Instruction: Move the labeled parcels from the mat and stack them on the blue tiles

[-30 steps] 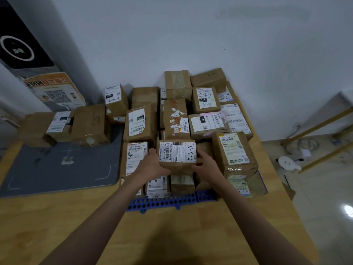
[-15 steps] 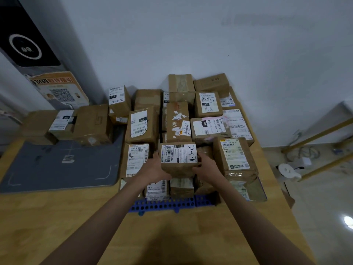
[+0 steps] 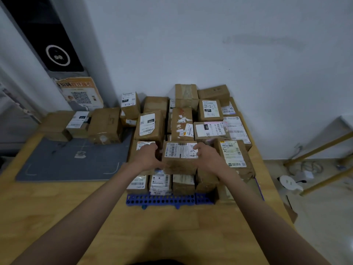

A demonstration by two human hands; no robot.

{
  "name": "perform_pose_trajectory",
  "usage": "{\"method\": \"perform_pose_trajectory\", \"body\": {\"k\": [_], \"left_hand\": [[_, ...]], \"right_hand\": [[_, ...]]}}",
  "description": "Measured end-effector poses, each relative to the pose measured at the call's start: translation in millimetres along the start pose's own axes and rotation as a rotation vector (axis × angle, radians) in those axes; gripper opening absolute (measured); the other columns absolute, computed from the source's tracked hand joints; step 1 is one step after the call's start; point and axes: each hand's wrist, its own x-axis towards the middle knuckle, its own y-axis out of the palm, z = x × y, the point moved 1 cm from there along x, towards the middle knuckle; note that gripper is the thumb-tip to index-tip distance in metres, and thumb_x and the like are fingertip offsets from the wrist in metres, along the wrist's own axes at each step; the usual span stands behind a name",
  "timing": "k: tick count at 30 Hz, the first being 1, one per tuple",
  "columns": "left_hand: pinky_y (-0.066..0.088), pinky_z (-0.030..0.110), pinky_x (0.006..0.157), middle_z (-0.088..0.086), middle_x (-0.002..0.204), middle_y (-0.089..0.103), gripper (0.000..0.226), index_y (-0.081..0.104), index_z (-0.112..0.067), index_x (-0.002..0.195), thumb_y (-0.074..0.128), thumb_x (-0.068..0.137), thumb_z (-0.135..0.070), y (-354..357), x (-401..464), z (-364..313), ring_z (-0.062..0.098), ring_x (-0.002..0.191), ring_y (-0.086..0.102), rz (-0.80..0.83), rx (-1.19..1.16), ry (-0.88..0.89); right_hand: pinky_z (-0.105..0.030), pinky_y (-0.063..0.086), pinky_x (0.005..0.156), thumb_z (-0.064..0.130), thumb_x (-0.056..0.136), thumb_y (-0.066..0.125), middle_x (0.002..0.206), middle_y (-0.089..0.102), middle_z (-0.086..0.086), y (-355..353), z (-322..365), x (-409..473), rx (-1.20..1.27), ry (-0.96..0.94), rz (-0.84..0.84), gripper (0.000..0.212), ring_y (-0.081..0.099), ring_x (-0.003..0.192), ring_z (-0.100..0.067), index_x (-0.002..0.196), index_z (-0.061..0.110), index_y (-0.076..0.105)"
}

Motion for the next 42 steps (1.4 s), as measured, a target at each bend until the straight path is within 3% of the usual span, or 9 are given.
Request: {"method": "perform_pose_trajectory", "body": {"k": [3,6,11,15,19,26,33,37,42], "left_hand": [[0.042,0.026,0.083,0.007,0.132,0.05,0.073,0.045,-0.015,0.138,0.08,0.077,-0.034,-9,-12,15,0.022,0.117,0.051,-0.027,0.024,0.012],[0.045,0.029,0.085,0.006,0.135,0.049,0.071,0.045,-0.018,0.138,0.079,0.078,-0.036,-17,-23,35,0.022,0.118,0.05,-0.023,0.051,0.003],[0.045,0.03,0.08,0.0,0.132,0.054,0.064,0.049,-0.022,0.133,0.078,0.078,-0.038,-30,-38,80,0.021,0.115,0.054,0.002,0.121,-0.016],[0.05,0.037,0.092,0.002,0.132,0.053,0.064,0.048,-0.018,0.133,0.075,0.08,-0.042,-41,-42,127,0.021,0.114,0.054,0.081,0.126,-0.068],[0.046,0.037,0.099,-0.001,0.144,0.045,0.078,0.038,-0.022,0.144,0.075,0.08,-0.044,-53,-37,180,0.021,0.127,0.047,0.126,0.072,-0.112],[0.04,0.04,0.106,0.003,0.149,0.037,0.085,0.034,-0.018,0.146,0.075,0.078,-0.047,-72,-18,275,0.024,0.133,0.04,0.146,0.022,-0.152],[0.043,0.039,0.102,0.004,0.144,0.043,0.08,0.042,-0.018,0.142,0.078,0.076,-0.045,-84,8,342,0.025,0.126,0.047,0.216,-0.002,-0.113],[0.046,0.034,0.088,0.001,0.132,0.049,0.066,0.048,-0.02,0.131,0.078,0.076,-0.044,-94,31,357,0.023,0.115,0.052,0.225,-0.023,-0.076],[0.045,0.035,0.097,0.004,0.139,0.046,0.076,0.043,-0.017,0.14,0.078,0.077,-0.04,-97,64,369,0.023,0.122,0.05,0.206,-0.117,-0.078]], "right_hand": [[-0.036,0.052,0.086,0.033,0.085,0.071,0.111,0.053,0.001,3,24,-4,-0.003,-0.071,0.053,0.053,0.055,0.1,-0.016,0.131,0.02,0.047],[-0.041,0.054,0.088,0.028,0.086,0.067,0.11,0.062,-0.001,16,54,-5,-0.063,-0.1,0.157,0.046,0.061,0.097,-0.018,0.128,0.025,0.048],[-0.04,0.055,0.084,0.028,0.086,0.071,0.105,0.059,-0.002,53,97,-6,-0.154,-0.174,0.277,0.053,0.064,0.094,-0.022,0.133,0.021,0.047],[-0.046,0.055,0.087,0.027,0.088,0.069,0.109,0.063,-0.006,80,128,1,-0.177,-0.168,0.348,0.054,0.065,0.094,-0.024,0.136,0.023,0.044],[-0.044,0.055,0.088,0.022,0.088,0.068,0.11,0.065,-0.01,109,165,13,-0.138,-0.164,0.394,0.05,0.064,0.097,-0.026,0.133,0.019,0.047],[-0.036,0.053,0.082,0.02,0.084,0.068,0.096,0.068,-0.004,176,221,48,-0.067,-0.103,0.366,0.049,0.065,0.092,-0.017,0.13,0.019,0.051],[-0.034,0.051,0.087,0.028,0.086,0.069,0.122,0.061,-0.004,240,248,69,-0.054,-0.001,0.345,0.054,0.059,0.107,-0.021,0.135,0.021,0.047],[-0.032,0.051,0.084,0.029,0.086,0.069,0.128,0.056,-0.005,255,253,83,-0.082,0.05,0.322,0.062,0.058,0.109,-0.02,0.141,0.02,0.042],[-0.027,0.047,0.077,0.026,0.087,0.069,0.112,0.06,-0.002,255,256,118,-0.064,0.079,0.256,0.052,0.061,0.107,-0.023,0.132,0.015,0.048]]}}
